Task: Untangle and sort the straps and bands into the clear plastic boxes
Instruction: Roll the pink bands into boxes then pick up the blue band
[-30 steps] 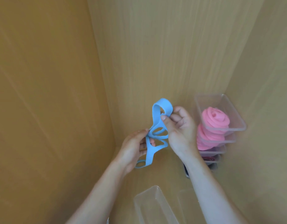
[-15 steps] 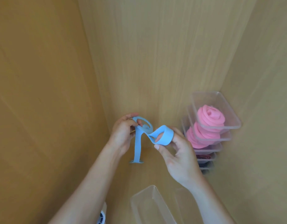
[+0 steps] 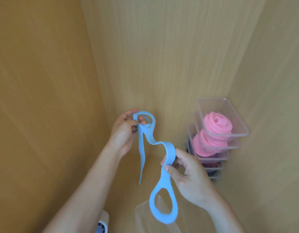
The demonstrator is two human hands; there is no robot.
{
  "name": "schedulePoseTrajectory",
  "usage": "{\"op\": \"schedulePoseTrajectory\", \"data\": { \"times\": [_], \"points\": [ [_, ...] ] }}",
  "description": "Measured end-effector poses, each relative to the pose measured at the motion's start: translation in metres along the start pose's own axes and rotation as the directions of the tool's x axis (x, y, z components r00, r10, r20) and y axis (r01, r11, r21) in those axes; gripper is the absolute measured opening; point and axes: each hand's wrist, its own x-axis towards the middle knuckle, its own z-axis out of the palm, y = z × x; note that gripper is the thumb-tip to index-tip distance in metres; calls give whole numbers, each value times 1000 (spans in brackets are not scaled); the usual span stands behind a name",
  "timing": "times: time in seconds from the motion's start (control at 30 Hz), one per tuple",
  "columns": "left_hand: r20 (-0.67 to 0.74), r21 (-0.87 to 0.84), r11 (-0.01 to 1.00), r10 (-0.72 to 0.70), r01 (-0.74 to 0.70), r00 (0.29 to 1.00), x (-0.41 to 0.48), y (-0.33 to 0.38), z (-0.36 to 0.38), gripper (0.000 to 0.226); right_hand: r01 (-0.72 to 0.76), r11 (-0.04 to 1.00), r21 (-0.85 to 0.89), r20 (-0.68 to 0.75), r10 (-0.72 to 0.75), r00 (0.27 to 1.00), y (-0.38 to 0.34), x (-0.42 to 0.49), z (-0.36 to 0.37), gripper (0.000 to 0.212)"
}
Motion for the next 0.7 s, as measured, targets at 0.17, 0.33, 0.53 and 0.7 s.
{"op": "schedulePoseTrajectory", "data": {
  "times": [0.17,0.33,0.53,0.7],
  "points": [
    [120,21,995,97,-101,988,-14,14,18,43,-184,981,-54,109,189,976,27,2,16,18],
    [206,9,986,163,-169,965,-25,35,33,51,-265,958,-108,163,280,946,41,3,30,15],
    [262,41,973,208,-227,942,-33,51,43,51,-238,969,-62,68,242,968,34,15,21,23],
    [261,44,973,206,-225,943,-35,43,46,48,19,973,228,-200,27,979,-26,36,-16,26]
  ]
}}
